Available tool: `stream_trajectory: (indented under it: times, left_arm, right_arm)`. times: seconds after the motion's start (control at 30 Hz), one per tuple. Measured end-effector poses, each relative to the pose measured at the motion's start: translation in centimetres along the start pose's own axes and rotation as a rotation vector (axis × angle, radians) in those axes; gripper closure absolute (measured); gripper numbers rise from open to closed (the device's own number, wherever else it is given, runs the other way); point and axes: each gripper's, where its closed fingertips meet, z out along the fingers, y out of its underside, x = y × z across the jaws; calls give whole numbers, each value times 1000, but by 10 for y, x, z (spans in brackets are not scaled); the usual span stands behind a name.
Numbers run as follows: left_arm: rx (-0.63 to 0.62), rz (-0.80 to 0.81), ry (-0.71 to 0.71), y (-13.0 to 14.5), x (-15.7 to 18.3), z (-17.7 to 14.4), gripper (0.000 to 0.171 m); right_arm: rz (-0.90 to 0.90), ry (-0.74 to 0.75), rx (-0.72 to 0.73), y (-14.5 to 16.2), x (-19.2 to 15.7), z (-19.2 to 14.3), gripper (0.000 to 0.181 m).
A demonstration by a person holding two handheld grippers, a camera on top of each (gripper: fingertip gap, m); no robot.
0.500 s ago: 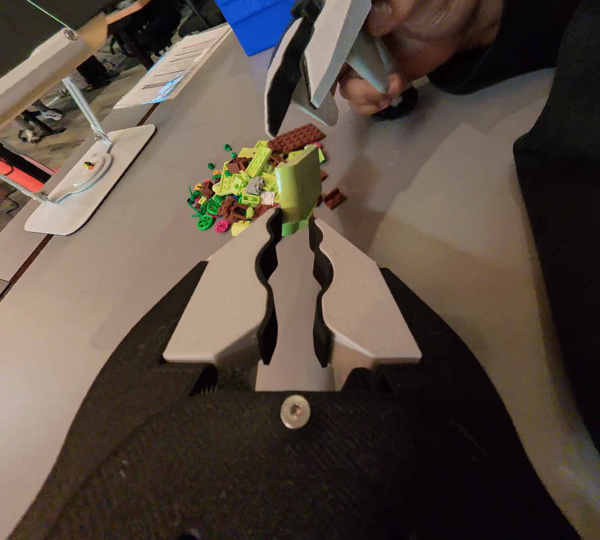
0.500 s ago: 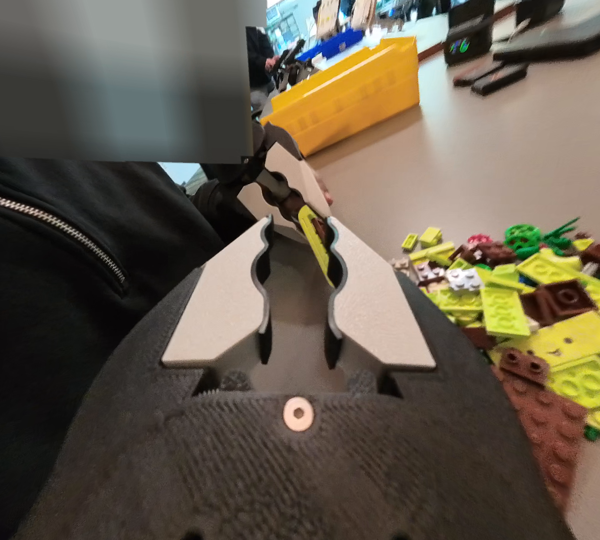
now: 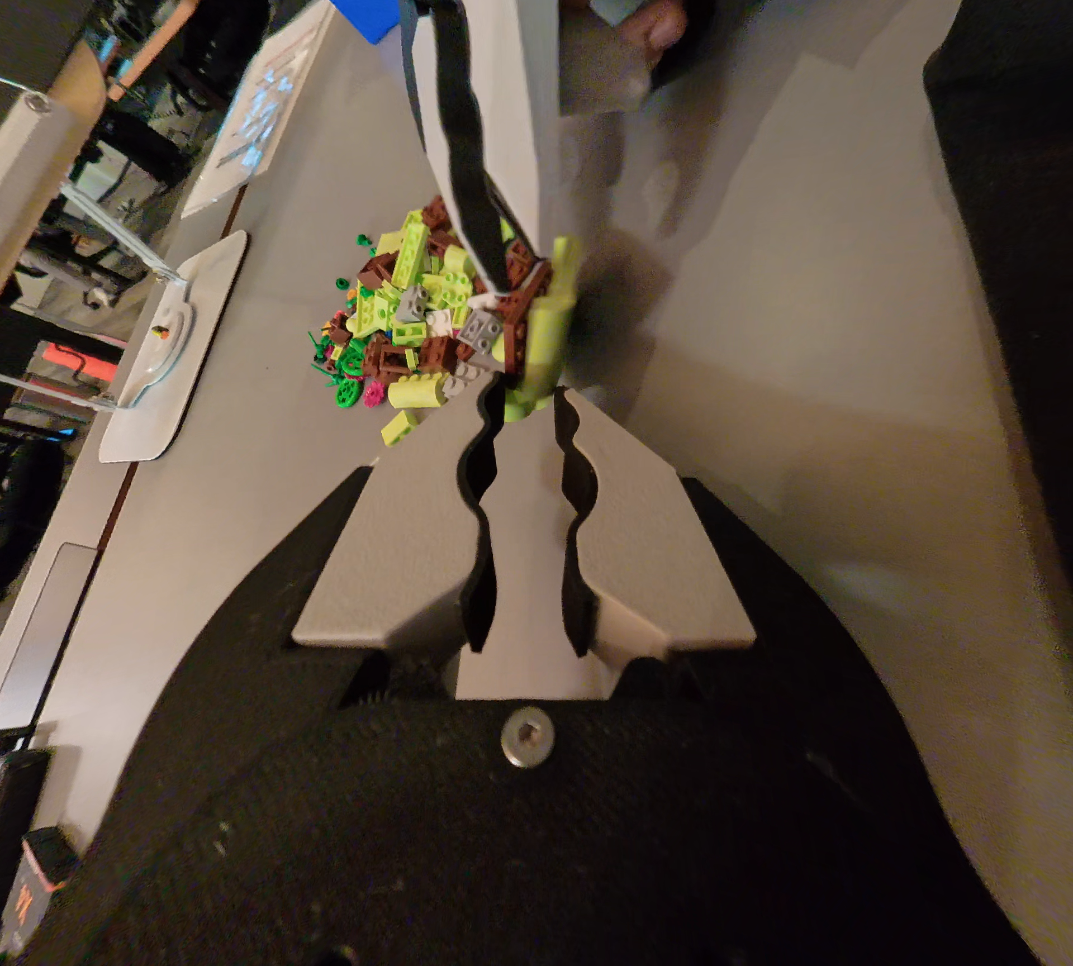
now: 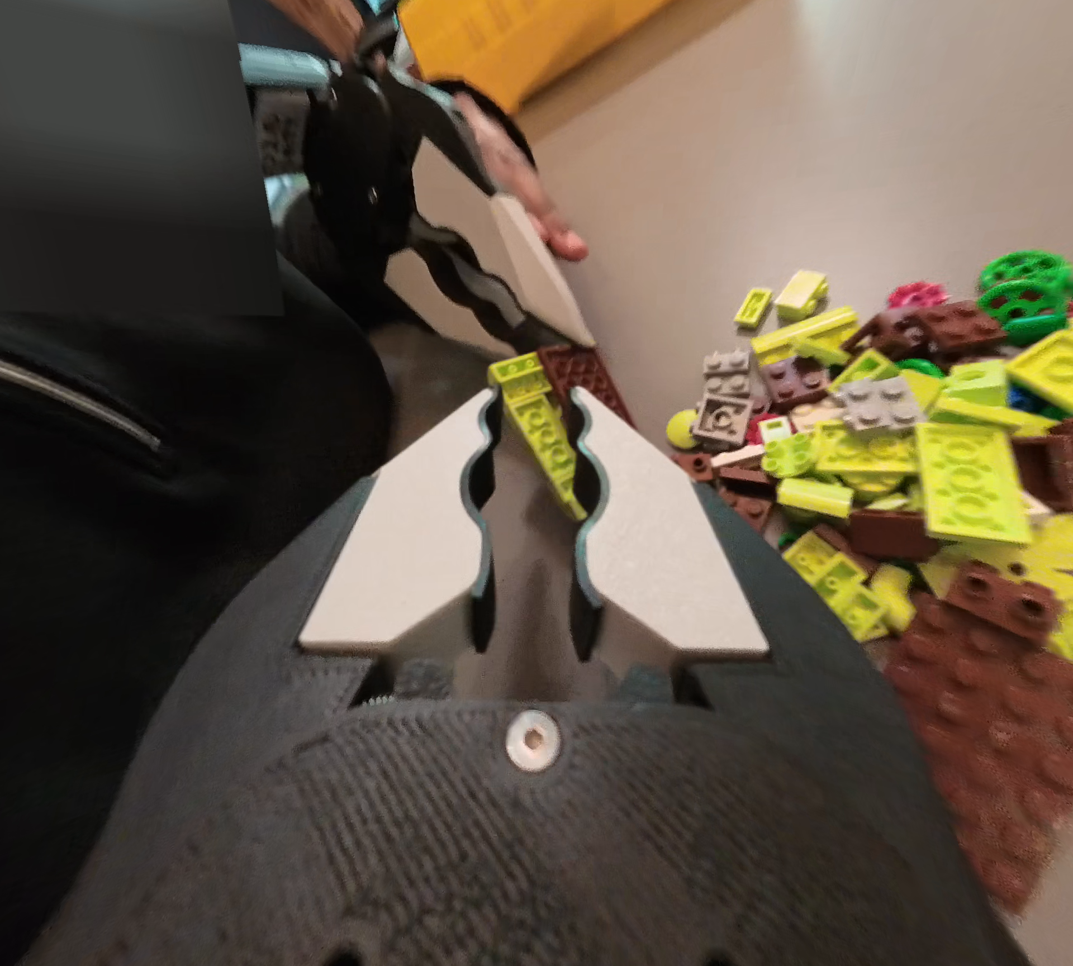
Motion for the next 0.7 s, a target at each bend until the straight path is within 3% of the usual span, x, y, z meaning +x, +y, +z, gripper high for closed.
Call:
stream_trajectory:
  times: [0.07, 0.17, 0.33, 0.47, 0.7]
  left_arm:
    - [-49, 20, -8, 7, 0, 3, 157]
    - [-81, 20, -33, 11, -2, 5, 140]
    - [-28, -121, 34, 7, -2, -5, 118]
    - [18, -166, 20, 2, -8, -10, 123]
    - [14, -193, -7, 4, -14, -11, 127]
  right_arm:
    - [-37, 19, -100, 14, -1, 9, 166]
    - [-93, 44, -197, 28, -3, 18, 167]
    - [-138, 56, -99, 12, -3, 9, 162]
    - [-173, 120, -26, -1, 6, 4, 142]
    - [-425, 346, -217, 20, 24, 23, 136]
